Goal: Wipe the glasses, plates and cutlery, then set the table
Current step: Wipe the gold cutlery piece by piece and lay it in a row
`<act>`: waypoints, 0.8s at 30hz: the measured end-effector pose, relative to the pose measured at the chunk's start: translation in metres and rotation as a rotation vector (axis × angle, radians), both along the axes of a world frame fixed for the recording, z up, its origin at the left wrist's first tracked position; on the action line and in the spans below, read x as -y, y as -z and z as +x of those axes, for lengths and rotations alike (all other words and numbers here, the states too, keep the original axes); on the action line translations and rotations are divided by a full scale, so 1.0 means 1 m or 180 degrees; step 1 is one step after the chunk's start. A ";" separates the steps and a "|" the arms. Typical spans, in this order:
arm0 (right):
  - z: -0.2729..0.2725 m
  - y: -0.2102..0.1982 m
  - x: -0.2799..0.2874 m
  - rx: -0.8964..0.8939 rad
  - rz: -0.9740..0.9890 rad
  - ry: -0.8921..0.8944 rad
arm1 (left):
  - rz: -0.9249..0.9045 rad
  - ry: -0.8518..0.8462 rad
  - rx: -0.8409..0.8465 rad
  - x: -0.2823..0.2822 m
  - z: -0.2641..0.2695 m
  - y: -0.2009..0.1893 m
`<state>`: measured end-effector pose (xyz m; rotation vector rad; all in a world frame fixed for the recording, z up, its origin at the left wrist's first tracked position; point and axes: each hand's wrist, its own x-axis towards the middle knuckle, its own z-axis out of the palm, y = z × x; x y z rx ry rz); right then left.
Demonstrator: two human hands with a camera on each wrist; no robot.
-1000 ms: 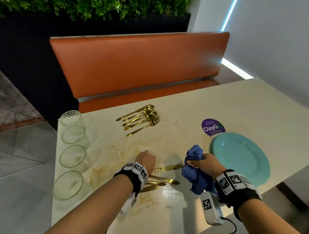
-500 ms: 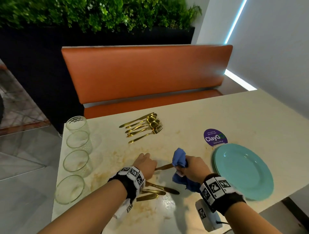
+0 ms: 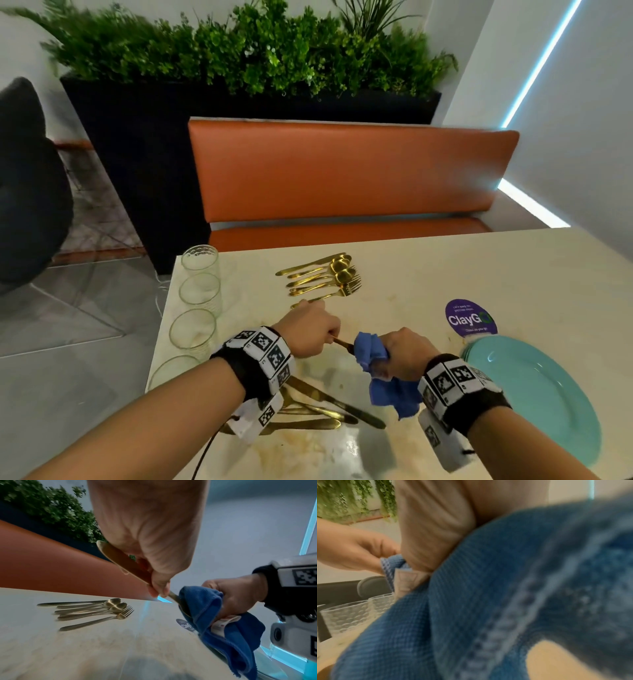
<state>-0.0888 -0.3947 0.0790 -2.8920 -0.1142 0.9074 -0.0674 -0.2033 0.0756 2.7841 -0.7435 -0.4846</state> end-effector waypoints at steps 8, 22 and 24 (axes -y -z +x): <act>-0.002 -0.001 0.030 0.0474 0.1068 0.1023 | -0.0289 -0.0399 -0.0198 0.006 0.009 -0.001; -0.002 0.001 0.002 0.0329 0.3381 0.3066 | -0.1889 -0.1611 -0.1211 0.018 0.017 0.004; 0.005 0.003 -0.015 0.0319 0.3704 0.3263 | -0.1853 -0.1543 -0.1215 0.033 0.008 0.008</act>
